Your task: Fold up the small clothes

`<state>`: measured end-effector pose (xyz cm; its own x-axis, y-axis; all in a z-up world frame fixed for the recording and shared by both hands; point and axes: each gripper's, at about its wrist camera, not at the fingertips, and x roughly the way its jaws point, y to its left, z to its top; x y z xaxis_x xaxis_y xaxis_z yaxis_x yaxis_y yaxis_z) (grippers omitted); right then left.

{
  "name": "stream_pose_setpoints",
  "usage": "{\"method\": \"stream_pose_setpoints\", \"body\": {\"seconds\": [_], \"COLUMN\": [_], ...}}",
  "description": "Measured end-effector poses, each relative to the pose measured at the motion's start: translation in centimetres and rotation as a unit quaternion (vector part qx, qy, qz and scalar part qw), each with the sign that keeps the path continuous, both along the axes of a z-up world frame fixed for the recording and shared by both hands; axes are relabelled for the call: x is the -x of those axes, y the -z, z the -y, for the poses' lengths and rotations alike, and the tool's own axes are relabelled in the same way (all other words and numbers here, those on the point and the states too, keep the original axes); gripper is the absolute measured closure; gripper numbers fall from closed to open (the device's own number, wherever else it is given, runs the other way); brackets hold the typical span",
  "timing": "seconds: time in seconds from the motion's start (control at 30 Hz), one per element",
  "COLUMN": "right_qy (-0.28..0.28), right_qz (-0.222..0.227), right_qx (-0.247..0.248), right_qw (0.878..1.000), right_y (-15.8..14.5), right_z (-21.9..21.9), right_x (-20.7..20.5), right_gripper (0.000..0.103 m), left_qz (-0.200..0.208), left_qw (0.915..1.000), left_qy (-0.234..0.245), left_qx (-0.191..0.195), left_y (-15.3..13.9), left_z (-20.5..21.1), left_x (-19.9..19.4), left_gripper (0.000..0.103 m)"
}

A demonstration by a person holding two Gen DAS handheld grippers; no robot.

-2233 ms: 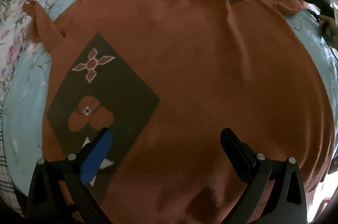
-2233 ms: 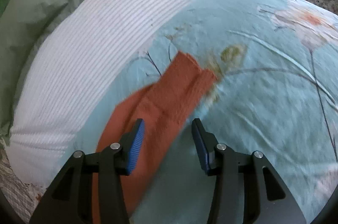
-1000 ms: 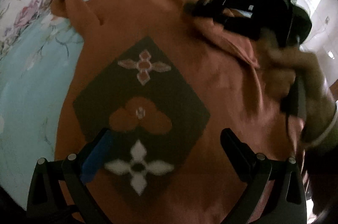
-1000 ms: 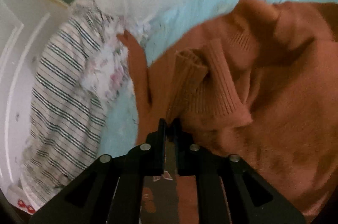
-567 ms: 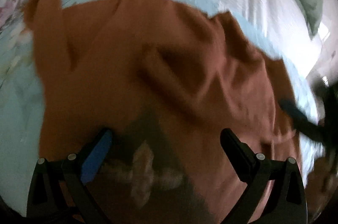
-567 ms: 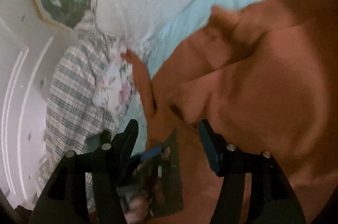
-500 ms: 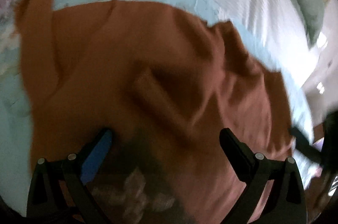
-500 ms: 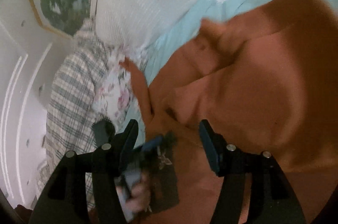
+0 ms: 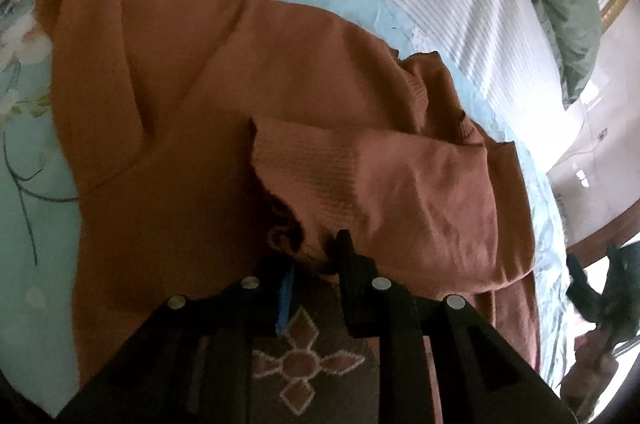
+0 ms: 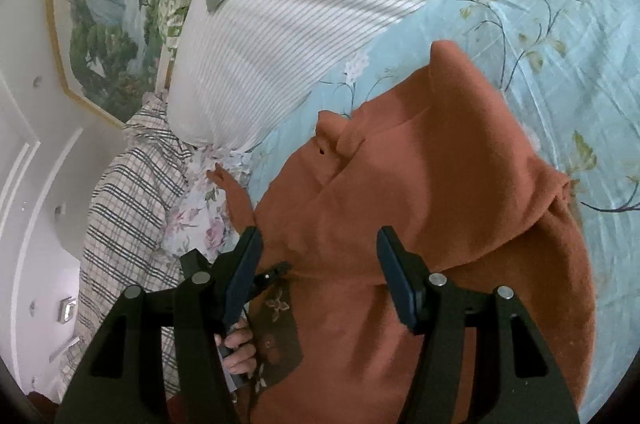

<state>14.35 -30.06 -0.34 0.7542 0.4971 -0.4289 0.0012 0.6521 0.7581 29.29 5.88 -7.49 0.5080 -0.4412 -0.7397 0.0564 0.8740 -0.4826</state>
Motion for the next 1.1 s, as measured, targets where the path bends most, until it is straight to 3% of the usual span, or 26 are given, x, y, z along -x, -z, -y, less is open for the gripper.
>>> {"method": "stream_pose_setpoints", "body": {"seconds": [0.07,0.1,0.17,0.27,0.3,0.33,0.5,0.63,0.83,0.87,0.9,0.93,1.0,1.1], "right_qy": [-0.002,-0.003,0.003,0.026,0.037,0.05,0.063,0.051,0.006,0.004,0.002,0.006,0.028,0.067], "right_qz": [-0.003,-0.003,-0.004,-0.001,-0.001,-0.003,-0.056,-0.099,-0.116,-0.114,-0.11,-0.113,-0.09,-0.056], "right_qx": [-0.001,0.001,0.01,0.042,0.059,0.082,0.132,0.158,0.139,0.137,0.128,0.108,0.094,0.121], "right_qw": [1.0,1.0,1.0,0.999,0.998,0.995,0.988,0.981,0.983,0.984,0.986,0.988,0.991,0.989], "right_y": [0.1,0.0,-0.1,-1.0,-1.3,-1.6,0.1,2.7,5.8,6.1,6.3,6.6,5.6,2.8], "right_z": [-0.2,-0.2,0.2,1.7,2.3,3.2,6.5,8.2,8.2,8.0,8.0,8.5,9.3,10.4], "right_x": [0.1,0.1,0.3,0.6,0.7,0.5,-3.6,-8.1,-12.0,-12.2,-12.2,-12.1,-10.8,-8.1], "right_gripper": [0.041,0.041,0.041,0.041,0.041,0.041,0.041,0.041,0.041,0.047,0.061,0.092,0.092,0.093], "left_qz": [-0.003,-0.002,0.001,0.056,0.093,0.104,0.077,0.069,0.065,0.064,0.062,0.06,0.064,0.083], "left_qw": [0.9999,0.9999,0.9997,0.9971,0.9935,0.991,0.9913,0.9911,0.9908,0.9906,0.9903,0.9902,0.9905,0.9914], "left_qy": [0.002,0.008,0.019,0.01,-0.005,-0.017,-0.016,-0.055,-0.068,-0.068,-0.068,-0.067,-0.063,-0.033], "left_qx": [0.011,0.012,-0.015,-0.05,-0.066,-0.083,-0.106,-0.099,-0.097,-0.101,-0.104,-0.106,-0.105,-0.096], "left_y": [0.1,0.1,-0.1,-2.5,-3.7,-4.0,-2.2,-1.3,-0.8,-0.7,-0.7,-0.8,-1.3,-2.4], "left_z": [0.1,0.6,1.9,1.9,1.1,0.7,-0.1,-1.2,-1.6,-1.5,-1.4,-1.2,-1.0,0.9], "left_x": [-0.5,-1.2,-1.9,-0.9,-0.3,-0.2,-1.0,-0.6,-0.4,-0.5,-0.5,-0.6,-0.4,-0.8], "left_gripper": [0.069,0.072,0.099,0.098,0.098,0.098,0.098,0.098,0.098,0.098,0.098,0.098,0.098,0.098]}}
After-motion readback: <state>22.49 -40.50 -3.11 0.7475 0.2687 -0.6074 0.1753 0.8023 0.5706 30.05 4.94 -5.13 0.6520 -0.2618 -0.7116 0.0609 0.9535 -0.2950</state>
